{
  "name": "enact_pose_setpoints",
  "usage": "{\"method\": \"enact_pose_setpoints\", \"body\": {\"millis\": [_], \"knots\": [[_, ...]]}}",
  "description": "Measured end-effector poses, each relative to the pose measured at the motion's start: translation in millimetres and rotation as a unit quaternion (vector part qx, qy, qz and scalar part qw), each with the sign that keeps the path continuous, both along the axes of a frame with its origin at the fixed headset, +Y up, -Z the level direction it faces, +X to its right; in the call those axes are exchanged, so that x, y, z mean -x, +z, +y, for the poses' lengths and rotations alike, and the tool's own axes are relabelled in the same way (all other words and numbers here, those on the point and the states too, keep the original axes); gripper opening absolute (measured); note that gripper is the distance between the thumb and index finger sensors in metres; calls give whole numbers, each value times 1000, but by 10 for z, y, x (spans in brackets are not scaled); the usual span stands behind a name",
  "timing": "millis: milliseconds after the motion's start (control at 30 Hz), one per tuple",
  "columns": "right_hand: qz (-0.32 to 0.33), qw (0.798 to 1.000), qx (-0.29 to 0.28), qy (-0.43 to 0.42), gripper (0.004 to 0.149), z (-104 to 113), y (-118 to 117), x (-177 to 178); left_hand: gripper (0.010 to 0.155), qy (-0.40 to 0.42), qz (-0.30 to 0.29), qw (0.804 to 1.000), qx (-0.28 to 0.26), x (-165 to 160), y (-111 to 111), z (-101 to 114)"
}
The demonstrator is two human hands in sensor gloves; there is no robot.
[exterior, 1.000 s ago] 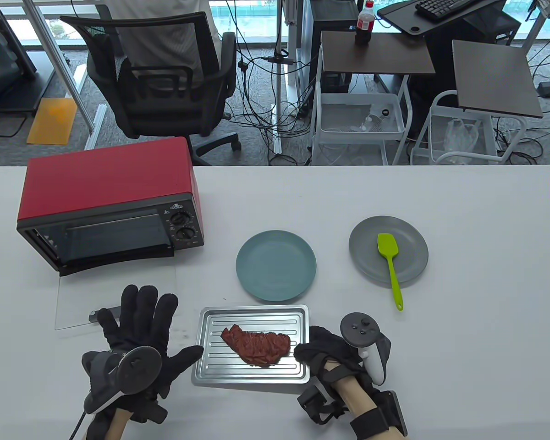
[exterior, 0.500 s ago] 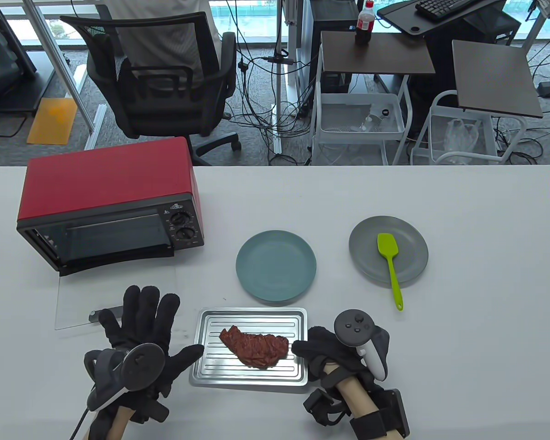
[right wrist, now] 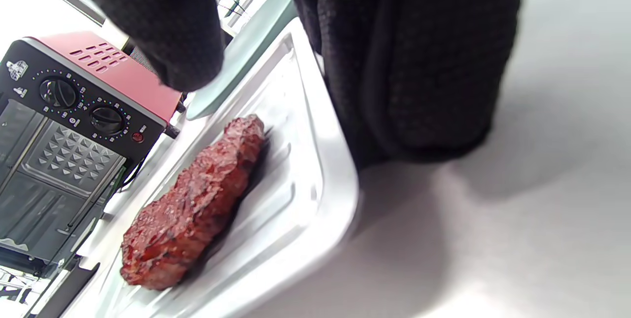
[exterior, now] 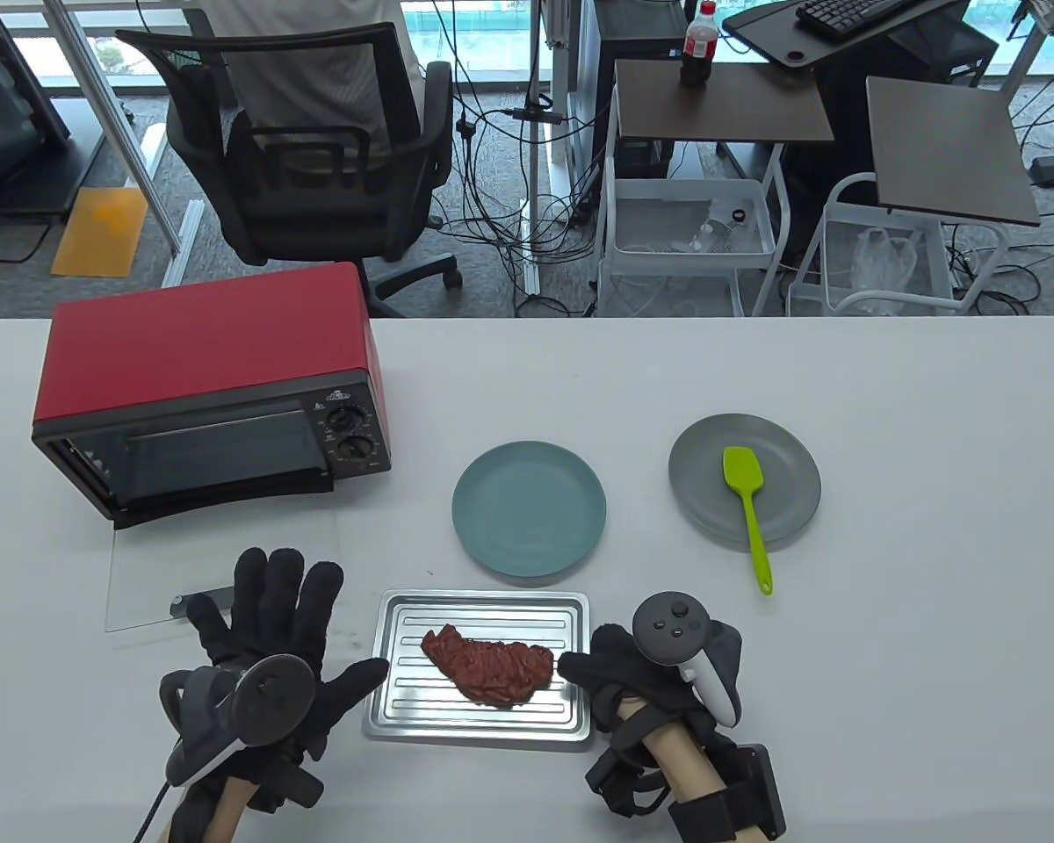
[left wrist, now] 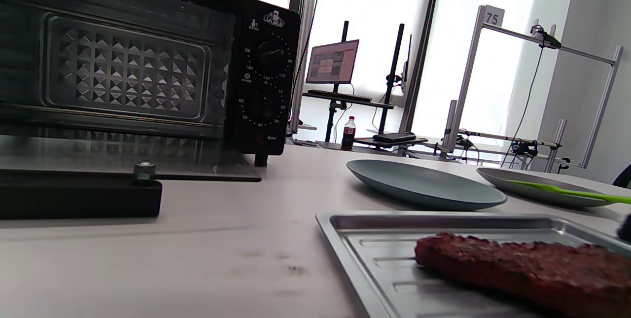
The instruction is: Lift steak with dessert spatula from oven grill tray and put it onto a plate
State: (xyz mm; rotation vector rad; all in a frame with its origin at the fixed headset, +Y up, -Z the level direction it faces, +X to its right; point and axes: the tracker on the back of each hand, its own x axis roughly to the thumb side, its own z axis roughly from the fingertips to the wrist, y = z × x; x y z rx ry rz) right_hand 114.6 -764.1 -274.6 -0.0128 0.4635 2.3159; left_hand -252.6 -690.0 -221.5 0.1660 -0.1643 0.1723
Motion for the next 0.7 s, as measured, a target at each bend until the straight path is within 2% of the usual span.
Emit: {"method": "enact_pose_setpoints", "body": {"millis": [167,333,700], "knots": [[3,1000,-7,13,77,18,4,7,100,-3,-1,1000,5,-15,-1,-15],[8,999,-19,45,81,48,14,26,101,-18,0,999,32,-14,-16,-46],[22,990,-23,135,84,132,0,74,101,-6,-5,1000,30,1,-4,-46]]}}
